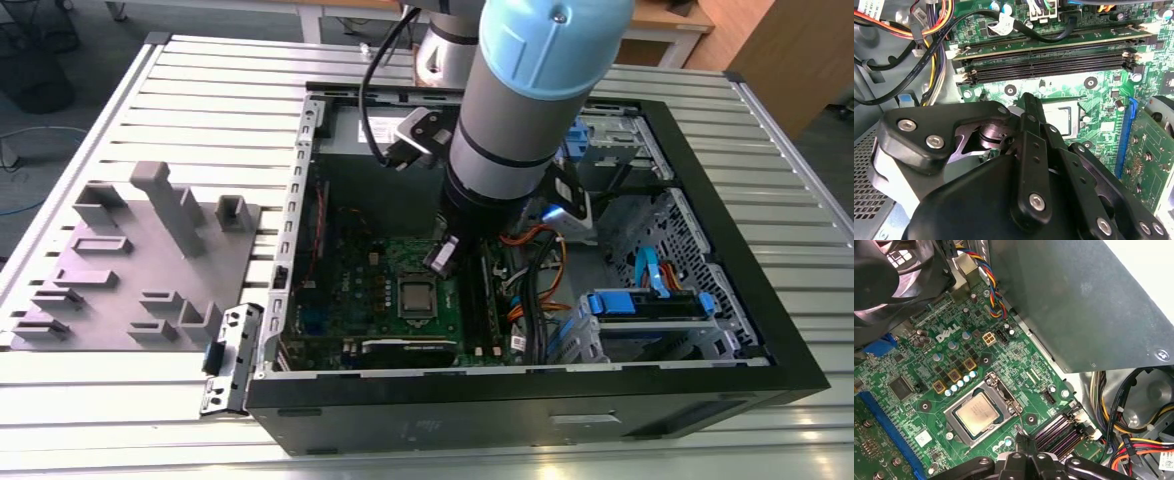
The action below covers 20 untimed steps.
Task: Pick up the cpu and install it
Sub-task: 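Close the cpu cover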
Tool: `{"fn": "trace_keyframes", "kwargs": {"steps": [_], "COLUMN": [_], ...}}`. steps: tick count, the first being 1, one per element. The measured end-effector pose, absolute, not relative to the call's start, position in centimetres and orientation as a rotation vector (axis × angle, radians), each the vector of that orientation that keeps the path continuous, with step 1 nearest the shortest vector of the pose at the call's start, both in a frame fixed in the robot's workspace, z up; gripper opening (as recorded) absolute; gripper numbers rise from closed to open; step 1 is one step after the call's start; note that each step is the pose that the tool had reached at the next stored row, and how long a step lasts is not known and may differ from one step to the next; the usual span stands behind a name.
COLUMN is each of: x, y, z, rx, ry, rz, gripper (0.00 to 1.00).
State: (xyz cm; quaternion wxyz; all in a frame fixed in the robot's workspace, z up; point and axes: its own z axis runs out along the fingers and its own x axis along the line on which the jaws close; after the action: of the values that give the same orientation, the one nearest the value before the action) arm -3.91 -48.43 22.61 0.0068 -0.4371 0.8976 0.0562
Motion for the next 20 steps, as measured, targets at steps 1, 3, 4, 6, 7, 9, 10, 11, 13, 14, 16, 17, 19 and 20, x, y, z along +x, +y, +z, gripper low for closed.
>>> {"fn": "trace_keyframes", "kwargs": {"steps": [1,3,4,6,7,9,10,11,13,14,16,17,19,20], "x": [-3.9,-3.9,-3.9,-3.9,-3.9,-3.9,-3.9,-3.9,-3.9,-3.9,-3.9,-3.9,-3.9,-3.9], "y": [-48.4,-48.3,-48.2,-47.9,-47.8,-47.4,-47.2,-47.0,-46.6,-46.5,-46.2,-46.1,-45.7,-45.6], "z": [22.6,22.6,22.6,22.6,22.6,22.6,22.6,22.6,22.6,22.6,22.6,22.6,22.6,22.6], "rx": [-1.367,-1.368,-1.368,-1.369,-1.369,-1.370,-1.370,-1.371,-1.372,-1.372,-1.372,-1.373,-1.373,-1.373], "ry": [2.808,2.808,2.809,2.811,2.812,2.815,2.816,2.818,2.820,2.821,2.822,2.823,2.824,2.825], "rz": [0.176,0.174,0.172,0.167,0.164,0.156,0.152,0.148,0.141,0.139,0.134,0.132,0.128,0.127], "gripper": [0.11,0.11,0.11,0.11,0.11,0.11,0.11,0.11,0.11,0.11,0.11,0.11,0.11,0.11]}}
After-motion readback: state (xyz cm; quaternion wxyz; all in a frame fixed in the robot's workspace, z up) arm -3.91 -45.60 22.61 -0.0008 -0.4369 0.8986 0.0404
